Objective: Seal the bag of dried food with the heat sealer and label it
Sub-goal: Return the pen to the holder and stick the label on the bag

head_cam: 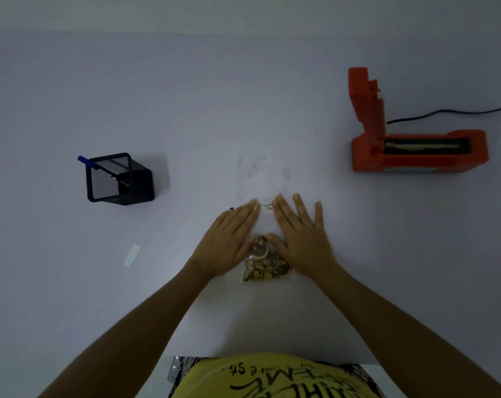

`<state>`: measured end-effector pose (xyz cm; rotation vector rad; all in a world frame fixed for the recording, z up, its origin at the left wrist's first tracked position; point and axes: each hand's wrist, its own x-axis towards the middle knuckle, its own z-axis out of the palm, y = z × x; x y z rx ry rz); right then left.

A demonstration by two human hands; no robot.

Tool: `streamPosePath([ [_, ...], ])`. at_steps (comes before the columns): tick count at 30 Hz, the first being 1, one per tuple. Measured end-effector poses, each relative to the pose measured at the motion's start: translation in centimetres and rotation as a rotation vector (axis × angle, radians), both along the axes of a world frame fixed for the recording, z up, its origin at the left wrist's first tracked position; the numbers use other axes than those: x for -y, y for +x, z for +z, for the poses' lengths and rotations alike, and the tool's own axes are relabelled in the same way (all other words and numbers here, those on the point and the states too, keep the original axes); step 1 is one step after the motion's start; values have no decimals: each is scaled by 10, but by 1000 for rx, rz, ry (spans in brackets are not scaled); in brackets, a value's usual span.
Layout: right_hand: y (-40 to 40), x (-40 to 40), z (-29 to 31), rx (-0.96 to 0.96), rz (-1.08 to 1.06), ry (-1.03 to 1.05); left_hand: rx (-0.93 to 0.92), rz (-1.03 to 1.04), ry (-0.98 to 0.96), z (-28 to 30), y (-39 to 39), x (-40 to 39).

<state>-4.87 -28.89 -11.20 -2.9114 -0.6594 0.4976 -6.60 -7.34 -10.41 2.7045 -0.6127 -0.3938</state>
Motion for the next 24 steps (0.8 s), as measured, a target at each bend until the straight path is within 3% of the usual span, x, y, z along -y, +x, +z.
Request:
streamPosePath([
  [12, -2, 0, -4, 62, 36, -11, 10, 106, 136, -8, -4, 13],
  [24, -2, 0, -7, 57, 15, 20, 69, 179, 69, -3, 2, 15],
])
